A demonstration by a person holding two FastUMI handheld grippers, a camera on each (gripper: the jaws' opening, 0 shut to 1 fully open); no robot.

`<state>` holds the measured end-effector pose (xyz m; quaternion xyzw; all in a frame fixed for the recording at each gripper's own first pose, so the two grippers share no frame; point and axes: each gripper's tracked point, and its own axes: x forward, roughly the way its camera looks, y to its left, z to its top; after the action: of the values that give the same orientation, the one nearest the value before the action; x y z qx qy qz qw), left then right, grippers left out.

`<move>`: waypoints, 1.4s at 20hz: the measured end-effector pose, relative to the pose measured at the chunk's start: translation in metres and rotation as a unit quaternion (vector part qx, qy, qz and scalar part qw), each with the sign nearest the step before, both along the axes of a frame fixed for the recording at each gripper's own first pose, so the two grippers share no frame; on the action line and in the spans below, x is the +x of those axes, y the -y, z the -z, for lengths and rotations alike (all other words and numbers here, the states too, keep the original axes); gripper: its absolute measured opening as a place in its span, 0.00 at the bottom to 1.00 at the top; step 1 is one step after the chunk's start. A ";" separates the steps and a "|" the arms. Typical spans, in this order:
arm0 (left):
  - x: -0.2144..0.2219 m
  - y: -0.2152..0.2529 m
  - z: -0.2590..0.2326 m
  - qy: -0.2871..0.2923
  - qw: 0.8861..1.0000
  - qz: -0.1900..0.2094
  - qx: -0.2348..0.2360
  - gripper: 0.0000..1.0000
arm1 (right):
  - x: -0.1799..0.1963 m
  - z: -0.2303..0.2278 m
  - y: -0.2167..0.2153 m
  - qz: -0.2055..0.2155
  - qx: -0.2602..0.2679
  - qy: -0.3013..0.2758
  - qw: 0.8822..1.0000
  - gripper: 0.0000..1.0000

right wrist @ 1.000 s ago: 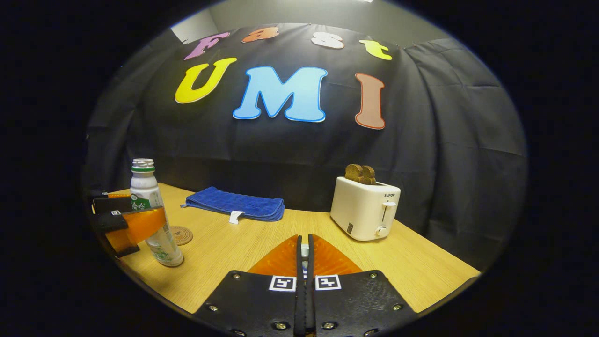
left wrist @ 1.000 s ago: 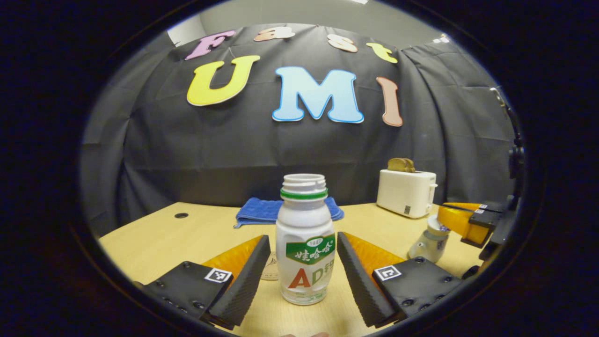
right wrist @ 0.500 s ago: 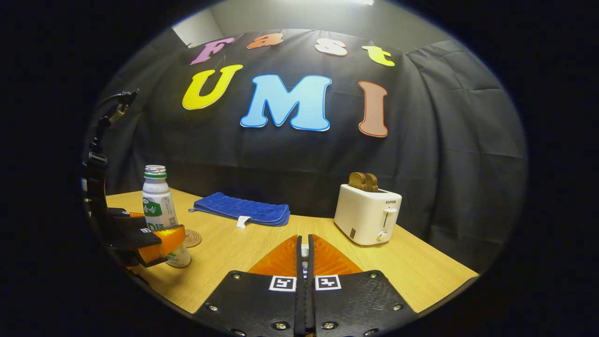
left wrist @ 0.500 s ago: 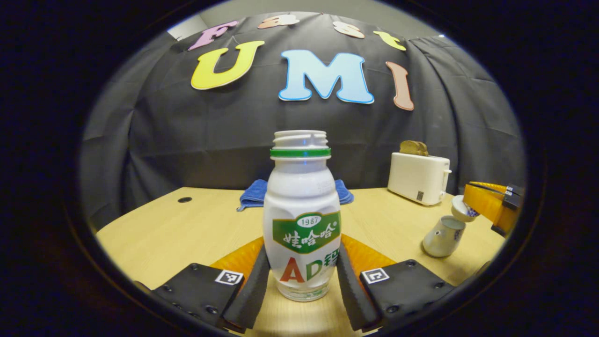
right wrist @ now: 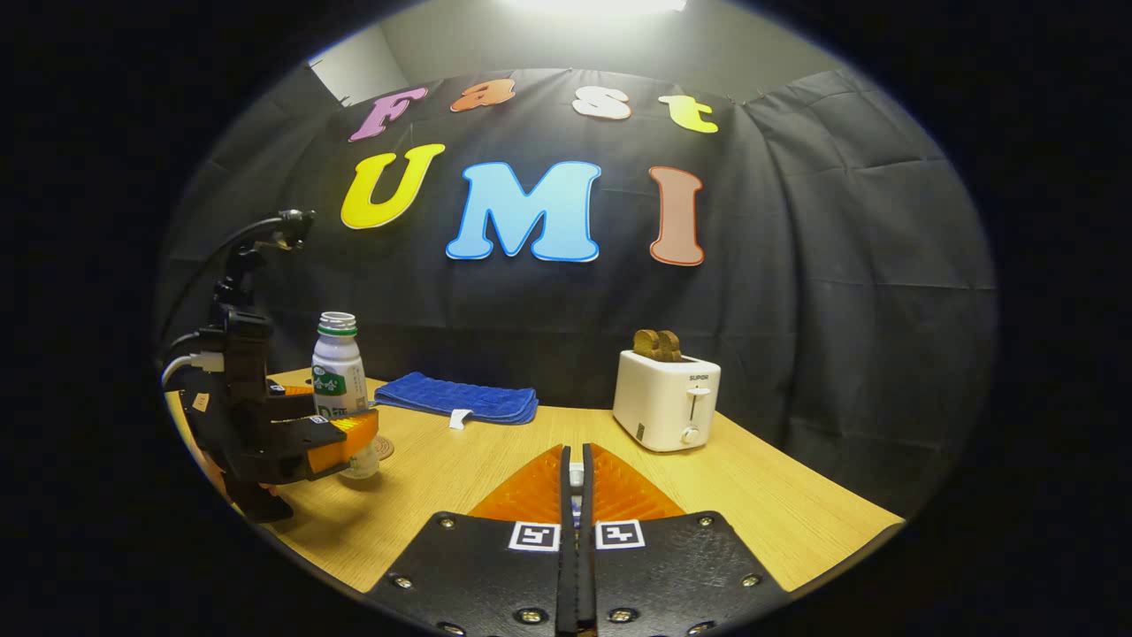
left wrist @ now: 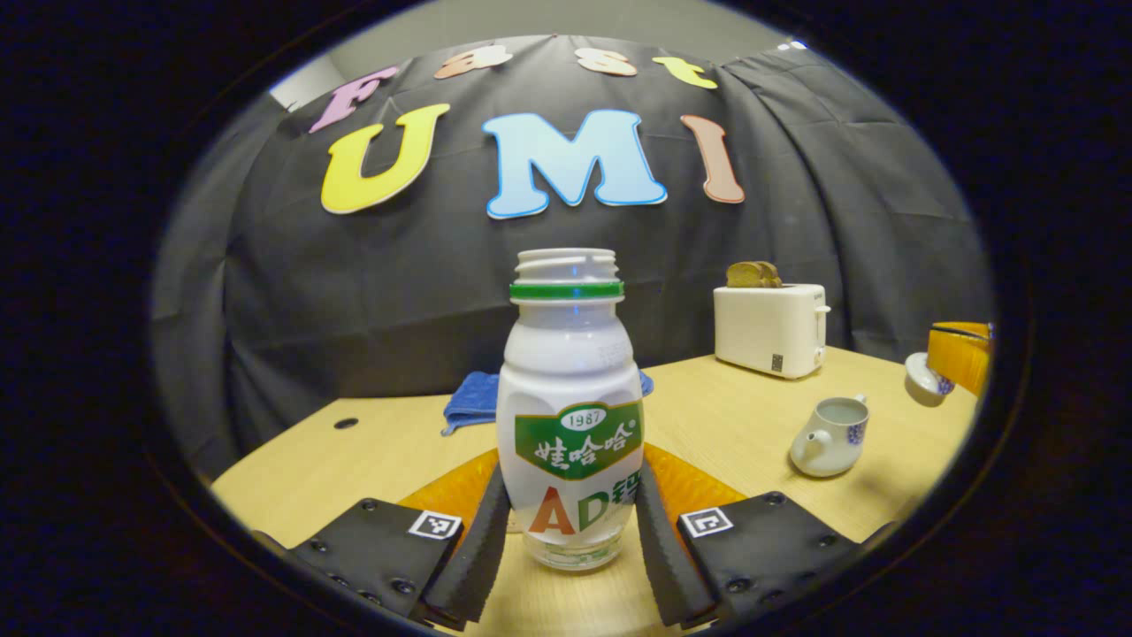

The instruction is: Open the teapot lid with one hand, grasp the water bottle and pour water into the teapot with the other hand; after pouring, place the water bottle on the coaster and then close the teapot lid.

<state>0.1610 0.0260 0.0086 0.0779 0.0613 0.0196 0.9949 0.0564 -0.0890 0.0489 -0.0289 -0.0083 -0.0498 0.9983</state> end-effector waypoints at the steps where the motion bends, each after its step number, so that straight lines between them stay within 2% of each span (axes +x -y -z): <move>1: 0.003 0.004 -0.002 0.002 1.000 0.004 0.018 0.75 | -0.006 0.000 0.002 0.002 0.006 0.001 1.000 0.00; 2: 0.007 0.007 -0.001 0.001 0.999 0.007 0.036 0.79 | -0.011 0.003 0.005 0.005 0.010 0.000 1.000 0.00; 5: 0.016 0.020 -0.002 0.002 0.997 0.020 0.073 0.75 | -0.028 0.005 0.013 0.017 0.018 0.002 1.000 0.01; 6: 0.018 0.026 -0.001 0.001 0.996 0.027 0.090 0.80 | -0.033 0.006 0.014 0.018 0.023 0.003 1.000 0.01; 7: 0.022 0.031 -0.002 -0.001 0.993 0.033 0.114 0.71 | -0.038 0.006 0.016 0.020 0.028 0.005 0.999 0.00; 9: 0.028 0.036 0.002 -0.004 0.986 0.034 0.165 0.75 | -0.048 0.004 0.021 0.027 0.035 0.014 0.999 0.00; 10: 0.031 0.041 0.004 -0.003 0.983 0.037 0.178 0.71 | -0.052 0.005 0.023 0.031 0.038 0.015 0.999 0.01; 12: 0.034 0.052 0.010 -0.009 0.979 0.045 0.201 0.80 | -0.057 0.010 0.026 0.033 0.043 0.013 0.998 0.00; 13: 0.035 0.058 0.012 -0.010 0.975 0.049 0.217 0.80 | -0.061 0.011 0.028 0.036 0.044 0.012 0.998 0.00; 14: 0.036 0.062 0.013 -0.009 0.971 0.053 0.232 0.75 | -0.064 0.011 0.031 0.039 0.045 0.013 0.998 0.00; 15: 0.039 0.068 0.013 -0.010 0.966 0.058 0.250 0.80 | -0.068 0.011 0.033 0.041 0.046 0.014 0.998 0.00; 17: 0.044 0.071 0.015 -0.008 0.958 0.056 0.282 0.80 | -0.072 0.010 0.038 0.046 0.045 0.017 0.998 0.00; 19: 0.048 0.075 0.018 -0.009 0.946 0.057 0.319 0.75 | -0.075 0.010 0.041 0.047 0.049 0.018 0.998 0.00; 20: 0.050 0.077 0.017 -0.007 0.940 0.058 0.337 0.75 | -0.076 0.010 0.042 0.048 0.050 0.018 0.997 0.00; 21: 0.052 0.079 0.017 -0.005 0.934 0.059 0.353 0.80 | -0.078 0.011 0.043 0.049 0.050 0.018 0.997 0.00; 25: 0.054 0.085 0.015 0.002 0.916 0.068 0.395 0.80 | -0.081 0.010 0.050 0.055 0.045 0.022 0.997 0.00; 26: 0.056 0.087 0.015 0.004 0.910 0.071 0.409 0.80 | -0.083 0.007 0.051 0.056 0.045 0.026 0.997 0.01; 27: 0.058 0.089 0.016 0.004 0.902 0.073 0.426 0.75 | -0.085 0.005 0.052 0.057 0.045 0.030 0.997 0.01; 28: 0.061 0.092 0.017 0.005 0.894 0.074 0.442 0.80 | -0.086 0.003 0.052 0.058 0.044 0.034 0.997 0.00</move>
<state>0.2219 -0.0656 -0.0088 0.5138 0.0349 -0.0288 0.8567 -0.0301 -0.1415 0.0462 0.0160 -0.0380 -0.1092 0.9932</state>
